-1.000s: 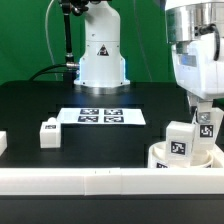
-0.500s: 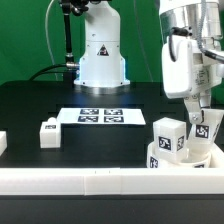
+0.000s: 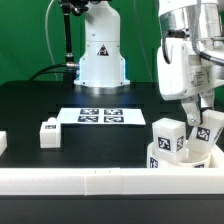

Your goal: Assemble stool

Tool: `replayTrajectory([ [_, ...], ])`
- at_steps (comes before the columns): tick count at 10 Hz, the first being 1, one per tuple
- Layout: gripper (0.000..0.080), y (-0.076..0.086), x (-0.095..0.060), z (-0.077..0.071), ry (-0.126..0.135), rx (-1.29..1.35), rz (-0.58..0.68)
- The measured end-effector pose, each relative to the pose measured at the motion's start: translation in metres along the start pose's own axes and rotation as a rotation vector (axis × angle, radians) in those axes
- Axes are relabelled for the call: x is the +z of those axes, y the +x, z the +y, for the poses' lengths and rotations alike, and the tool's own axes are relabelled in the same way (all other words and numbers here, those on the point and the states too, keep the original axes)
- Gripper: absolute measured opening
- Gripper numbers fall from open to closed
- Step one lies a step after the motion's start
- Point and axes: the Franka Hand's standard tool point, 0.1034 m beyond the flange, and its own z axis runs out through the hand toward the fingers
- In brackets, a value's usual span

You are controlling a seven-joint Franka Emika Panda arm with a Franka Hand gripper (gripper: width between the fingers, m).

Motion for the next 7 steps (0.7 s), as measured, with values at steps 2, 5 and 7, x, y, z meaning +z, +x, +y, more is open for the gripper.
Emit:
replayTrajectory([
  [2,0.0603,-0.009,-0.015,-0.005,0.008,-0.084,-0.023],
  [5,0.0648,-0.012,-0.019,-0.005,0.007,-0.181,-0.028],
  [7,0.0648,-0.014,-0.018,-0.002,-0.002,-0.432,-0.013],
])
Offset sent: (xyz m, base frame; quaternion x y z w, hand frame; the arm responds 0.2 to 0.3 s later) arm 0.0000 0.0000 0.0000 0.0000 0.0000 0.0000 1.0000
